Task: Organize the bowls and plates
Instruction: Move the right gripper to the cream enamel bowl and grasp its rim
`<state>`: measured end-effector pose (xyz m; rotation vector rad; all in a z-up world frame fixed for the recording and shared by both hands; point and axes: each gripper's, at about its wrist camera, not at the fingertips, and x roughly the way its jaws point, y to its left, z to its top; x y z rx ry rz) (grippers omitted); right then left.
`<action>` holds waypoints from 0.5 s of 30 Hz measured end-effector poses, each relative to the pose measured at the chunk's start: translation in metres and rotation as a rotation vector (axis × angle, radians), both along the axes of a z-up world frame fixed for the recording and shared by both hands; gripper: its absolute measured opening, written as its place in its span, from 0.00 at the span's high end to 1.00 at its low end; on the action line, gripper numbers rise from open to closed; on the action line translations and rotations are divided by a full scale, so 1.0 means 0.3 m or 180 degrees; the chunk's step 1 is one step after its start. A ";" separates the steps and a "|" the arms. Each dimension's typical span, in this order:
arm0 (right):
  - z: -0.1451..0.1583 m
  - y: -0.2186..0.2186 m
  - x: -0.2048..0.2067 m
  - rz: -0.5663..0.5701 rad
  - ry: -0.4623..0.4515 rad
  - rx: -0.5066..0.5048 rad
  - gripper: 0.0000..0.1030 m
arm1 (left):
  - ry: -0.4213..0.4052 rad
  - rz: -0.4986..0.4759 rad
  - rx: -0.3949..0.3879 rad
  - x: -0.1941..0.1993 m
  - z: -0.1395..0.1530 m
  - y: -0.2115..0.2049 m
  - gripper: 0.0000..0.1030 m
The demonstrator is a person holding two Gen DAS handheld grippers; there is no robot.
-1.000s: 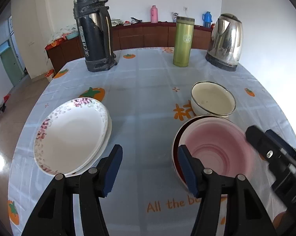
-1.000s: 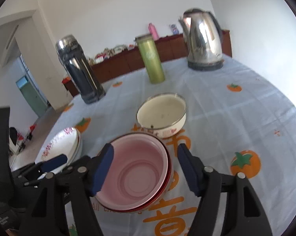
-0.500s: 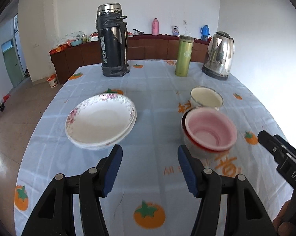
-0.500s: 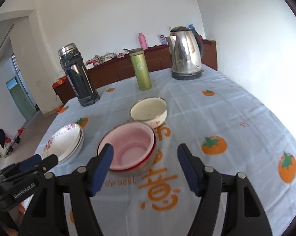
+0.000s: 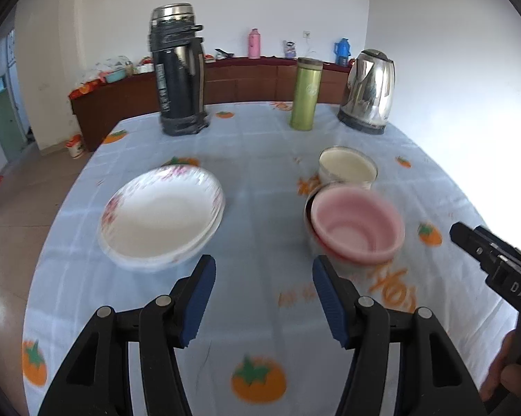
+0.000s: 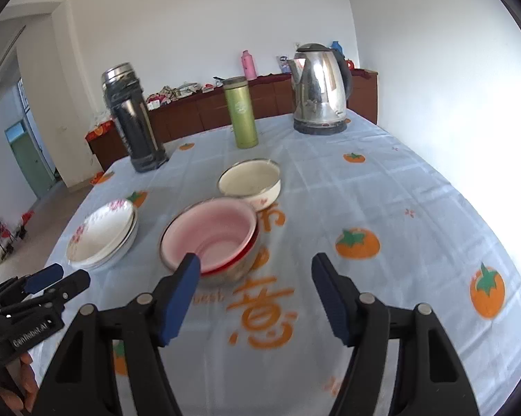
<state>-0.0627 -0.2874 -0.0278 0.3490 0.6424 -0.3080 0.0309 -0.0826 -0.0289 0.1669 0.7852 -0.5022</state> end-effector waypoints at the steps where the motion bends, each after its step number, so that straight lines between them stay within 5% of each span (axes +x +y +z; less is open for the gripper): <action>1: -0.005 -0.041 0.032 -0.0002 -0.0009 0.0059 0.34 | 0.0019 -0.0002 0.0008 0.051 0.006 -0.034 0.41; 3: -0.026 -0.128 0.108 -0.0031 -0.0022 0.0170 0.37 | 0.0068 -0.0002 0.0076 0.144 0.003 -0.104 0.41; 7: -0.099 -0.297 0.295 -0.0076 0.0072 0.0464 0.59 | 0.0213 -0.0075 0.0192 0.328 -0.034 -0.247 0.41; 15: -0.190 -0.426 0.534 -0.0024 0.0228 0.0720 0.59 | 0.0828 -0.0179 0.0104 0.584 -0.155 -0.470 0.41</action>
